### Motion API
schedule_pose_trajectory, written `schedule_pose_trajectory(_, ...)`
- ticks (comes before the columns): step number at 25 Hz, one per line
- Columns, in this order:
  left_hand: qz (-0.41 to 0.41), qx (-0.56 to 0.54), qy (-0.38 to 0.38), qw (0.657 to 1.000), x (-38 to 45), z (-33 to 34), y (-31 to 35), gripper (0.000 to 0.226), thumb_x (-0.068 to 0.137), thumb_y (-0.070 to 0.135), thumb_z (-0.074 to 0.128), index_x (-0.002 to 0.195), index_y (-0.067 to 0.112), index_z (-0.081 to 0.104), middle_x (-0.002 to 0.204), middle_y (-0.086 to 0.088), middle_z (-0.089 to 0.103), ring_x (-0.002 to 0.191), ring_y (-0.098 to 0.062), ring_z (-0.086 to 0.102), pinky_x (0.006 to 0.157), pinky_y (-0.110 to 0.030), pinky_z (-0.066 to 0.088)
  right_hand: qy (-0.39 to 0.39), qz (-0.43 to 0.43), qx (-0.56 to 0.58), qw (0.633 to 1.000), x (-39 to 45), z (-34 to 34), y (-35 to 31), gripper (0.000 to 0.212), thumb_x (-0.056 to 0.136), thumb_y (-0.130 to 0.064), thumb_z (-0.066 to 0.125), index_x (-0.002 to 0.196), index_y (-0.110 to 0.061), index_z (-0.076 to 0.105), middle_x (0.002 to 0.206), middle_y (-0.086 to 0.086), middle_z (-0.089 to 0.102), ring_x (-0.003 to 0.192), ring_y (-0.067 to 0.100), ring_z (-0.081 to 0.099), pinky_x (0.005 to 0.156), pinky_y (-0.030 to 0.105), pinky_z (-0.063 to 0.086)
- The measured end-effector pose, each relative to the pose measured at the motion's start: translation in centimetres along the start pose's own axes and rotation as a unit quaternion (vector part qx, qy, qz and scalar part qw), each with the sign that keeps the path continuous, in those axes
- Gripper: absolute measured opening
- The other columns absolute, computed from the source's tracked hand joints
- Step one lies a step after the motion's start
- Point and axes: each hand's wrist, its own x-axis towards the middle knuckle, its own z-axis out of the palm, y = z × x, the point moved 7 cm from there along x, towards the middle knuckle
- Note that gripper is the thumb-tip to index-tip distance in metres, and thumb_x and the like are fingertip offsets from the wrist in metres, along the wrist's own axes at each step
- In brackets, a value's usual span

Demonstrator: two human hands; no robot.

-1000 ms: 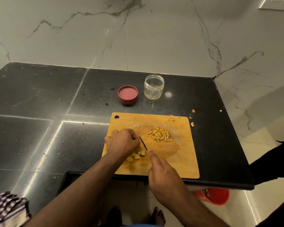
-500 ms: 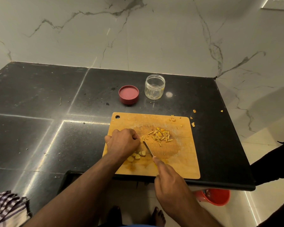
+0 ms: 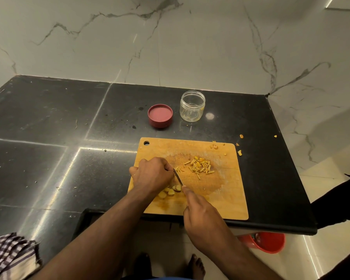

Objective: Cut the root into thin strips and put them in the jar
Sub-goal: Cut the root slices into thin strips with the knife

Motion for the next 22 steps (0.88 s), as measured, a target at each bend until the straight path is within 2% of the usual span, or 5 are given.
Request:
schedule_pose_trajectory(4, 0.001, 0.007, -0.002, 1.0, 0.0, -0.1, 0.2, 0.014, 0.089, 0.035, 0.058, 0.082, 0.034, 0.07, 0.085, 0.017, 0.065, 0.102, -0.016, 0.051, 0.083, -0.044, 0.028, -0.004, 0.009, 0.021, 1.0, -1.7, -0.2, 0.6, 0.052, 0.103, -0.024, 0.035, 0.153, -0.031, 0.024, 0.142, -0.006, 0.046, 0.122, 0.008, 0.048, 0.101, 0.023, 0.042)
schedule_pose_trajectory(9, 0.013, 0.006, -0.015, 1.0, -0.1, -0.2, 0.2, 0.013, 0.09, 0.033, 0.059, 0.089, 0.035, 0.072, 0.09, 0.018, 0.065, 0.104, -0.014, 0.049, 0.085, -0.043, 0.029, 0.027, -0.005, 0.036, 0.999, -2.5, -1.2, 0.8, 0.05, 0.104, -0.021, 0.036, 0.153, -0.027, 0.027, 0.144, -0.011, 0.044, 0.123, 0.0, 0.044, 0.099, 0.006, 0.033)
schedule_pose_trajectory(12, 0.017, 0.0, -0.026, 1.0, 0.0, -0.2, -0.2, 0.015, 0.091, 0.031, 0.06, 0.09, 0.039, 0.072, 0.092, 0.022, 0.065, 0.106, -0.013, 0.05, 0.088, -0.044, 0.033, 0.024, 0.008, 0.043, 0.999, -1.8, -1.3, 1.0, 0.051, 0.103, -0.024, 0.035, 0.153, -0.03, 0.027, 0.144, -0.011, 0.044, 0.124, 0.003, 0.046, 0.103, 0.019, 0.04)
schedule_pose_trajectory(16, 0.013, -0.001, -0.016, 1.0, 0.1, -0.4, -0.5, 0.01, 0.09, 0.037, 0.061, 0.088, 0.04, 0.071, 0.088, 0.021, 0.066, 0.105, -0.013, 0.053, 0.088, -0.044, 0.035, 0.01, -0.007, 0.025, 1.0, -1.3, -0.8, 0.4, 0.052, 0.103, -0.024, 0.034, 0.154, -0.029, 0.024, 0.146, -0.008, 0.042, 0.124, 0.005, 0.046, 0.102, 0.02, 0.04)
schedule_pose_trajectory(22, 0.003, 0.01, -0.01, 1.0, 0.0, -0.4, 0.1, 0.009, 0.089, 0.037, 0.061, 0.083, 0.035, 0.066, 0.083, 0.017, 0.063, 0.104, -0.016, 0.052, 0.086, -0.045, 0.031, -0.011, -0.009, -0.027, 1.0, -0.9, -0.2, 0.3, 0.054, 0.103, -0.023, 0.032, 0.155, -0.03, 0.019, 0.141, -0.001, 0.045, 0.11, 0.015, 0.055, 0.089, 0.028, 0.047)
